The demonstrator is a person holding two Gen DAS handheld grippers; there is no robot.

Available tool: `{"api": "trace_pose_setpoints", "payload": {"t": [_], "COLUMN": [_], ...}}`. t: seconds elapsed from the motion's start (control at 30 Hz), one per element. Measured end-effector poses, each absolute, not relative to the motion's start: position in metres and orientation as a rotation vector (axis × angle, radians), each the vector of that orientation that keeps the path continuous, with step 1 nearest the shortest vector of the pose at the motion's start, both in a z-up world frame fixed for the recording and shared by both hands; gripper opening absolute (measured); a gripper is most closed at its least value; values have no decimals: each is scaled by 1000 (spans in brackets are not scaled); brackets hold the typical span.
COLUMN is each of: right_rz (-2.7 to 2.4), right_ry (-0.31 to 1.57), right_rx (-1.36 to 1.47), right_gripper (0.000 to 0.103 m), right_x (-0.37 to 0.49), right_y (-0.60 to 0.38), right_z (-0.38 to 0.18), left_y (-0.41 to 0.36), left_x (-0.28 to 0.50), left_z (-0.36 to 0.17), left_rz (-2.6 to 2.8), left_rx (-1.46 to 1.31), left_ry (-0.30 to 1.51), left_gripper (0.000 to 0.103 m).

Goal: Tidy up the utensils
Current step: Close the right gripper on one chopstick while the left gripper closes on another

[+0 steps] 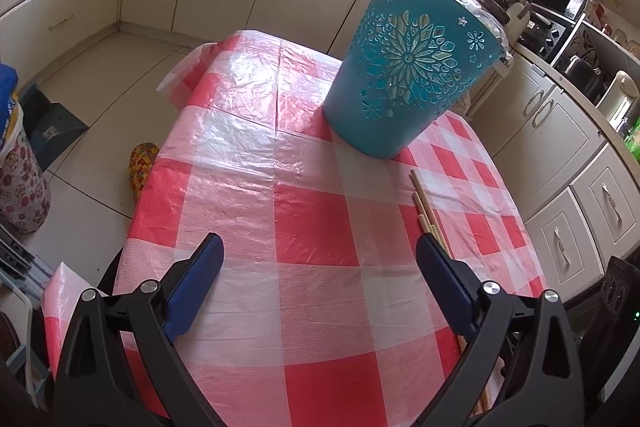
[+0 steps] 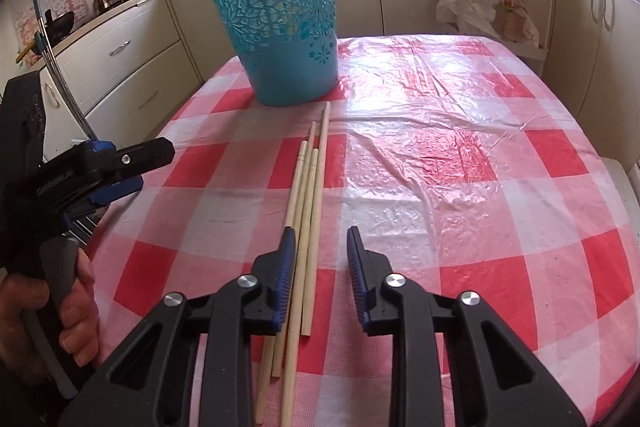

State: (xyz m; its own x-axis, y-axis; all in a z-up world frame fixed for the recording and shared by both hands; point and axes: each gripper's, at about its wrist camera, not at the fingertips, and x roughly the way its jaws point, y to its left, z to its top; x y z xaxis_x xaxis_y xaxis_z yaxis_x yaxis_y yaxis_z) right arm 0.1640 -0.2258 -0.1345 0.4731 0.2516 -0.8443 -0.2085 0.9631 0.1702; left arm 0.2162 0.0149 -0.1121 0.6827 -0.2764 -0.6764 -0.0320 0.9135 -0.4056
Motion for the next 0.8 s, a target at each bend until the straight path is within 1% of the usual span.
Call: {"api": "trace_pose_setpoints", "payload": {"t": [0.1,0.23,0.43,0.57,0.8], "right_rz": [261,261,350,352,329], "right_ry": [1047,1065,1123,1110,1095], "right_rx": [-27,-32,161,198,176], "right_gripper": [20,13,13,13,13], "right_x": [163,163,161,160,165], "right_y": [-218,-221,-249,-259,-260], "right_z": [-134,-132,-133,-128,-124], "left_y": [15,7,-35,-63,-83], "left_x": [217,214,211,213,228], "left_z": [-113,-109,-105,-108,-116], "left_rz": [-140,-130,-219,-206,-154], "left_rx": [-408,-357,-228,-140,-39], "left_ry": [819,809,873,917,970], "left_gripper": [93,93,93,93,92]}}
